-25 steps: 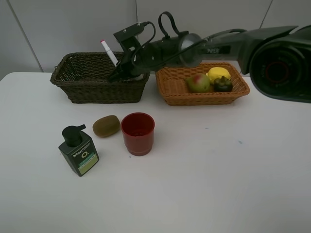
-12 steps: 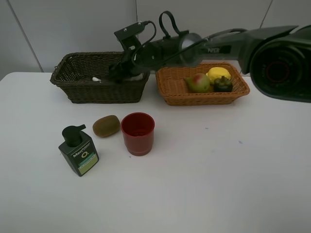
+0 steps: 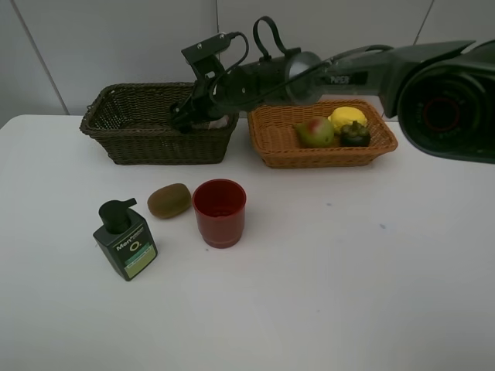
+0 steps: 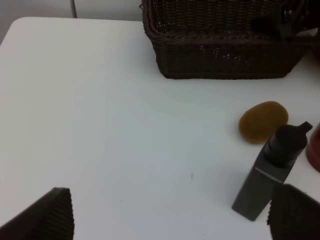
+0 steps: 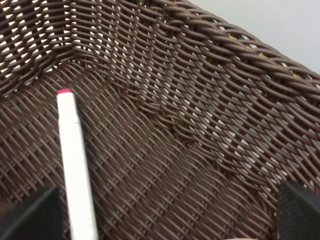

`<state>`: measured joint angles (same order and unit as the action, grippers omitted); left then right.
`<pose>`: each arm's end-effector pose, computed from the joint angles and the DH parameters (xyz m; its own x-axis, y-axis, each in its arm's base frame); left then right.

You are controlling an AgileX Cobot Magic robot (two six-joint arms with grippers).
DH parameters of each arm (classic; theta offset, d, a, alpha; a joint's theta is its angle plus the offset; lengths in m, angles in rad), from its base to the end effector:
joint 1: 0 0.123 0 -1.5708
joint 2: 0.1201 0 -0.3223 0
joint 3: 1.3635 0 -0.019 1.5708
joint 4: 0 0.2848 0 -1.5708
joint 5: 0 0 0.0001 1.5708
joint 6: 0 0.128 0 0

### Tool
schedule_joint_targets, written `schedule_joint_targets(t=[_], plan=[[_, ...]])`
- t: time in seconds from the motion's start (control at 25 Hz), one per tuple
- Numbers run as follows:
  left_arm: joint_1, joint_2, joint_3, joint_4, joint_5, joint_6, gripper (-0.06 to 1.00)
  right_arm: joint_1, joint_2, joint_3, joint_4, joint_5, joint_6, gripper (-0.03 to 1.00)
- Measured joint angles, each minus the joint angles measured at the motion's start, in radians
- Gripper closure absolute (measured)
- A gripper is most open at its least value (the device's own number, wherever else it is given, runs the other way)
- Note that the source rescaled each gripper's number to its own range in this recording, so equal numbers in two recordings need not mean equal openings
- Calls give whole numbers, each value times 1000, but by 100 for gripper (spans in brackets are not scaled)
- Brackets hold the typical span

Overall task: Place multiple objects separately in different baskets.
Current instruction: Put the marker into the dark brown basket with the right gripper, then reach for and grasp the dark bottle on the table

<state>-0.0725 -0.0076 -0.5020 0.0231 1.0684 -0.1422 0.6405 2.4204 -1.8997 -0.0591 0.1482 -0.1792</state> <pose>0.0187 0.0012 0.2767 -0.4563 -0.0979 -0.8845 -0.0052 0.9942 -0.1073 0.5131 0.3811 0.1325 -0.2887 -0.5088 -0.8111 -0.6788 0.7062 -0.2014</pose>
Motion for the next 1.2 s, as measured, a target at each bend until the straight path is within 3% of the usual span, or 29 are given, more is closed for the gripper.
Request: schedule_joint_targets(t=[0.32, 1.2], plan=[[0, 0, 0, 0, 0, 0, -6, 0, -24, 0, 0, 52, 0, 4], [0, 0, 0, 0, 0, 0, -6, 0, -451, 0, -56, 631, 0, 4]])
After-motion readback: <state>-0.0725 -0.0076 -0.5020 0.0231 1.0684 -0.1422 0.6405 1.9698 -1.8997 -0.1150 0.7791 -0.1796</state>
